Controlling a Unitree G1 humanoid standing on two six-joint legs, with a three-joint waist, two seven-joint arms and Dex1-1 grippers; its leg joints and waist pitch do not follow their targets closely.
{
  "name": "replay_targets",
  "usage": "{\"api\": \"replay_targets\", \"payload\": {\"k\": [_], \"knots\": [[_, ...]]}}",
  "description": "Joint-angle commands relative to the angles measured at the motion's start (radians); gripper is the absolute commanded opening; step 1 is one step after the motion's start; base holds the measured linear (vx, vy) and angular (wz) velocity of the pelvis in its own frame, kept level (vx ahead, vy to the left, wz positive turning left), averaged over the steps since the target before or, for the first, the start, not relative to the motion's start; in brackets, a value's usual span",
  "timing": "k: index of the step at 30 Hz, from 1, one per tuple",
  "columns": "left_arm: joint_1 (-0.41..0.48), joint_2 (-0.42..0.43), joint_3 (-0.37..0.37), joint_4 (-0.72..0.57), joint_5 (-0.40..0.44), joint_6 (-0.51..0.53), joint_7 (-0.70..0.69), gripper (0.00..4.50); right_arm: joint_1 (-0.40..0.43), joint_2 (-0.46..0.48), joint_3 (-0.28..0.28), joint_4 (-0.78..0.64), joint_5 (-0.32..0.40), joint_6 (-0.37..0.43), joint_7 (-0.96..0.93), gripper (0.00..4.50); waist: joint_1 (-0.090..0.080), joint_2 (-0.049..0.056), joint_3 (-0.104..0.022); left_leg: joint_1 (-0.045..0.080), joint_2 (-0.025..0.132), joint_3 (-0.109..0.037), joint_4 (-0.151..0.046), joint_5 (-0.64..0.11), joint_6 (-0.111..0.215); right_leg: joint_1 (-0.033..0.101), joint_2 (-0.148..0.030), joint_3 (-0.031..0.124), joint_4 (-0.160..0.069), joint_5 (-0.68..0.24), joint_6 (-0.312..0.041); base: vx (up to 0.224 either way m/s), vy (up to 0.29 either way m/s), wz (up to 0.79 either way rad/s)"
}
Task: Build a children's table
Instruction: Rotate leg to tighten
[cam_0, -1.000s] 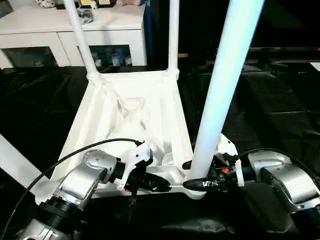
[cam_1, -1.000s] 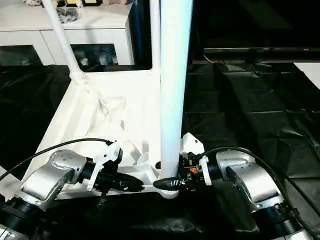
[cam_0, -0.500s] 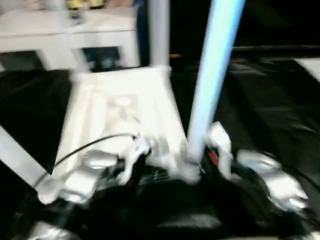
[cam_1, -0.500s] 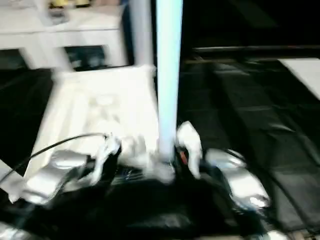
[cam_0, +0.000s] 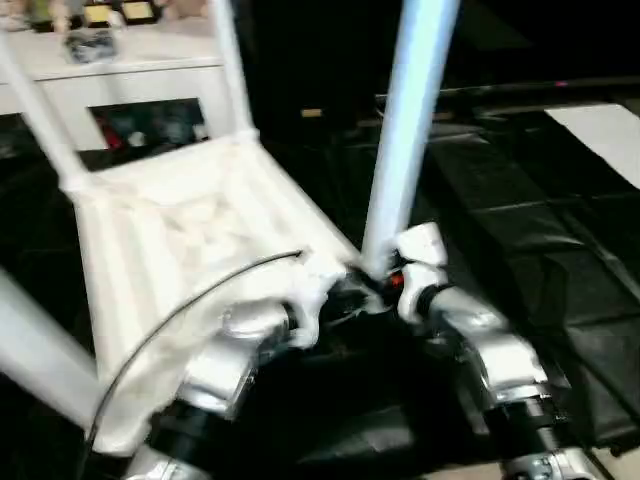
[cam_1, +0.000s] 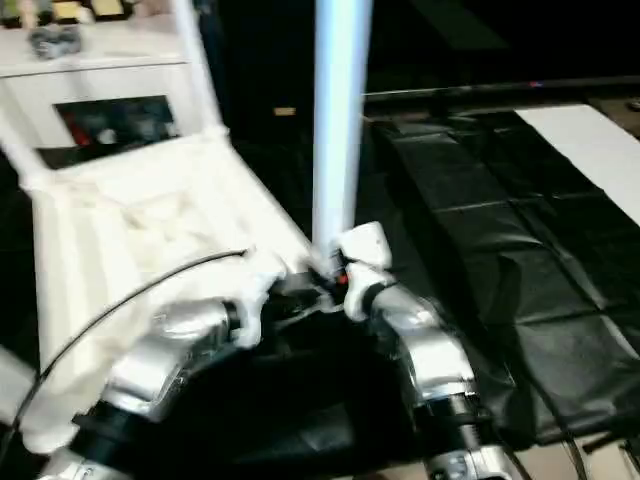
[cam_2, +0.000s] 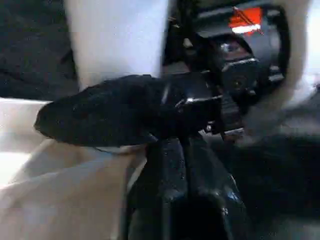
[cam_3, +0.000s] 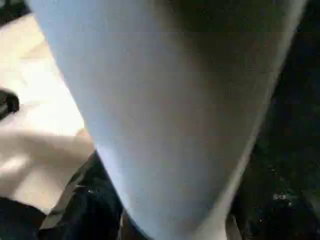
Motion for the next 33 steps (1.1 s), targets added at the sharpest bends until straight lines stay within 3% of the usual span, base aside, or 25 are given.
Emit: {"api": "replay_targets", "payload": {"k": [1, 2, 4, 5, 6, 9, 15, 17, 19, 20, 21, 24, 27, 28, 31, 33], "knots": [[-0.020, -0.013, -0.022, -0.044, -0.038, -0.034, -0.042, 0.00, 0.011, 0.006, 0.085, 0.018, -0.006, 0.024, 0.063, 3.06, 0.014, -0.008, -0.049, 0.005, 0.022, -0.007, -0.076, -0.318, 0.027, 0.040, -0.022, 0.021, -0.083, -0.257, -0.206, 0.000, 0.000, 0.00], [-0.017, 0.000, -0.023, -0.050, -0.044, -0.042, -0.070, 0.00, 0.011, -0.029, 0.096, -0.005, -0.001, 0.022, 0.122, 3.06, 0.016, -0.005, -0.049, 0.006, 0.023, -0.007, -0.075, -0.312, 0.029, 0.040, -0.022, 0.021, -0.081, -0.242, -0.213, 0.000, 0.000, 0.00], [-0.012, 0.033, -0.023, -0.063, -0.062, -0.051, -0.132, 0.00, 0.018, -0.115, 0.115, -0.064, 0.033, 0.016, 0.266, 3.06, 0.026, -0.008, -0.051, 0.007, 0.025, -0.007, -0.073, -0.283, 0.046, 0.048, -0.019, 0.021, -0.075, -0.180, -0.232, 0.000, 0.000, 0.00], [-0.012, 0.038, -0.023, -0.064, -0.065, -0.052, -0.143, 0.00, 0.019, -0.128, 0.117, -0.073, 0.040, 0.015, 0.287, 3.06, 0.026, -0.008, -0.051, 0.007, 0.025, -0.007, -0.073, -0.283, 0.046, 0.048, -0.019, 0.021, -0.075, -0.180, -0.232, 0.000, 0.000, 0.00], [-0.012, 0.041, -0.023, -0.064, -0.066, -0.052, -0.148, 0.00, 0.020, -0.133, 0.117, -0.076, 0.043, 0.014, 0.296, 3.06, 0.031, -0.005, -0.051, 0.004, 0.026, -0.006, -0.071, -0.247, 0.064, 0.050, -0.021, 0.021, -0.067, -0.123, -0.251, 0.000, 0.000, 0.00], [-0.011, 0.116, -0.034, -0.088, -0.089, -0.048, -0.248, 0.00, 0.030, -0.222, 0.118, -0.120, 0.067, -0.004, 0.421, 3.06, 0.045, -0.008, -0.051, 0.009, 0.027, -0.004, -0.069, -0.228, 0.079, 0.051, -0.022, 0.021, -0.065, -0.107, -0.268, 0.000, 0.000, 0.00], [0.001, 0.281, -0.054, -0.162, -0.094, 0.023, -0.373, 0.00, 0.029, -0.289, 0.109, -0.128, 0.077, -0.010, 0.479, 3.06, 0.050, 0.001, -0.043, 0.017, 0.028, -0.005, -0.078, -0.295, 0.039, 0.045, -0.018, 0.023, -0.069, -0.211, -0.252, 0.000, 0.000, 0.00], [0.003, 0.301, -0.045, -0.182, -0.115, 0.057, -0.392, 0.00, 0.031, -0.297, 0.108, -0.132, 0.079, -0.011, 0.489, 3.06, 0.052, 0.004, -0.046, 0.022, 0.028, -0.005, -0.077, -0.298, 0.024, 0.043, -0.016, 0.025, -0.067, -0.209, -0.253, 0.000, 0.000, 0.00], [0.007, 0.347, -0.028, -0.233, -0.132, 0.089, -0.411, 0.41, 0.033, -0.296, 0.096, -0.133, 0.073, -0.014, 0.467, 3.15, 0.053, 0.005, -0.046, 0.021, 0.027, -0.006, -0.079, -0.297, 0.016, 0.044, -0.016, 0.025, -0.064, -0.195, -0.260, 0.000, 0.000, 0.00], [0.010, 0.394, -0.027, -0.278, -0.148, 0.141, -0.438, 0.41, 0.037, -0.295, 0.087, -0.137, 0.074, -0.010, 0.452, 3.15, 0.054, 0.010, -0.045, 0.021, 0.026, -0.006, -0.079, -0.297, 0.014, 0.044, -0.016, 0.025, -0.063, -0.192, -0.261, 0.000, 0.000, 0.00], [0.009, 0.411, -0.024, -0.290, -0.154, 0.159, -0.438, 0.44, 0.039, -0.294, 0.085, -0.140, 0.075, -0.008, 0.449, 3.15, 0.054, 0.007, -0.046, 0.022, 0.026, -0.006, -0.078, -0.295, 0.013, 0.043, -0.015, 0.025, -0.063, -0.181, -0.264, 0.000, 0.000, 0.00], [0.002, 0.426, -0.009, -0.294, -0.145, 0.150, -0.407, 0.70, 0.052, -0.295, 0.085, -0.158, 0.080, -0.003, 0.449, 3.15, 0.055, 0.007, -0.045, 0.021, 0.024, -0.005, -0.077, -0.286, 0.016, 0.045, -0.014, 0.025, -0.062, -0.175, -0.263, 0.000, 0.000, 0.00], [-0.014, 0.390, -0.004, -0.239, -0.073, 0.127, -0.301, 0.83, 0.077, -0.292, 0.092, -0.180, 0.081, -0.005, 0.435, 3.15, 0.059, 0.004, -0.047, 0.018, 0.024, -0.004, -0.073, -0.250, 0.022, 0.049, -0.015, 0.026, -0.061, -0.149, -0.258, 0.000, 0.000, 0.00], [-0.010, 0.395, -0.028, -0.238, -0.045, 0.145, -0.277, 0.88, 0.091, -0.289, 0.094, -0.193, 0.078, -0.003, 0.419, 3.15, 0.062, -0.001, -0.048, 0.018, 0.024, -0.004, -0.072, -0.239, 0.026, 0.049, -0.015, 0.027, -0.062, -0.151, -0.252, 0.000, 0.000, 0.00], [-0.008, 0.370, -0.048, -0.247, -0.051, 0.197, -0.235, 1.19, 0.098, -0.285, 0.083, -0.204, 0.087, 0.005, 0.406, 3.15, 0.065, -0.001, -0.050, 0.017, 0.024, -0.005, -0.072, -0.221, 0.029, 0.050, -0.017, 0.026, -0.059, -0.153, -0.247, 0.000, 0.000, 0.00], [-0.012, 0.360, -0.058, -0.242, -0.046, 0.207, -0.221, 1.26, 0.094, -0.286, 0.080, -0.202, 0.088, 0.005, 0.407, 3.15, 0.064, -0.009, -0.049, 0.015, 0.024, -0.004, -0.070, -0.214, 0.035, 0.049, -0.017, 0.026, -0.060, -0.152, -0.254, 0.000, 0.000, 0.00]]}}
